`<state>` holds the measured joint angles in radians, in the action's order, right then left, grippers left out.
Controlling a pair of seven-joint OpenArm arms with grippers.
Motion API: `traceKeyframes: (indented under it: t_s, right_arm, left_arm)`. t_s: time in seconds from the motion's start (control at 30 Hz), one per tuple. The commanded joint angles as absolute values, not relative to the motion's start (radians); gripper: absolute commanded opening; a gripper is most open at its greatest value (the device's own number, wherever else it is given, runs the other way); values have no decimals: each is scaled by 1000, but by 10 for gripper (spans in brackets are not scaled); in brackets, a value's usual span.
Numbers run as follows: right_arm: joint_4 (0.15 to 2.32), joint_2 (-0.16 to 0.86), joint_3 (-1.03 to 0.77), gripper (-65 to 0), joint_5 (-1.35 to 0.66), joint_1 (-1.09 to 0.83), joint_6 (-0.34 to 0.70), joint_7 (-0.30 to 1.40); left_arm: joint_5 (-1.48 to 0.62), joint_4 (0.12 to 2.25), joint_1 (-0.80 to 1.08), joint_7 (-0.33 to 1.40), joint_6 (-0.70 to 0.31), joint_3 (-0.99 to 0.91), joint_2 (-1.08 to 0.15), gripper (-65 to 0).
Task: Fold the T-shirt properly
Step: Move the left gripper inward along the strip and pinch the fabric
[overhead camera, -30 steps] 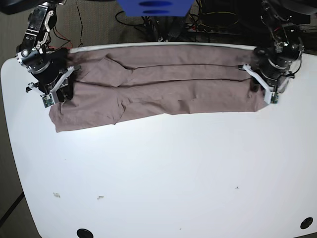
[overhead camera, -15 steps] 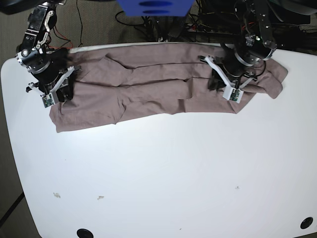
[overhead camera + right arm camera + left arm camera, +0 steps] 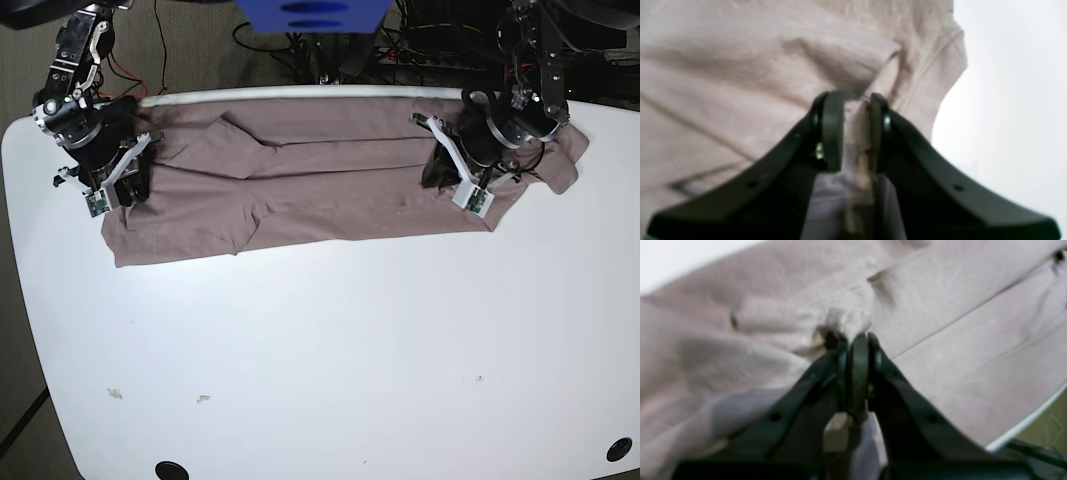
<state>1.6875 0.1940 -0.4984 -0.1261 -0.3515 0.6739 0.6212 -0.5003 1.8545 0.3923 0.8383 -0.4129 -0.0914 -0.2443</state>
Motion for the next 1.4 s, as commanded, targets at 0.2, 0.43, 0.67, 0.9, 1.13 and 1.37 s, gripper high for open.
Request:
traceKeyframes:
  t_s: [0.2, 0.43, 0.67, 0.9, 1.13, 1.37]
  right_arm:
    - [1694, 203, -499, -517, -114, -353, 678, 641]
    - [1692, 206, -500, -517, -114, -350, 684, 643]
    - [1689, 204, -500, -519, -114, -346, 681, 647]
    - [1688, 205, -500, -520, -116, -346, 684, 650]
    - [1679, 140, -456, -528, -125, -335, 688, 633]
    - [1679, 140, -430, -528, -125, -335, 688, 633]
  left_arm:
    - [-418, 1811, 332, 959, -443, -185, -304, -421]
    - [-464, 1893, 373, 979, -416, -135, -206, -546]
    - [-432, 1917, 417, 907, -428, -160, -97, -650]
    - [-371, 1962, 456, 869, -428, -232, -104, -649]
    - [-384, 1934, 437, 878, -427, -214, -84, -636]
    - [-384, 1937, 437, 878, -427, -219, -85, -636]
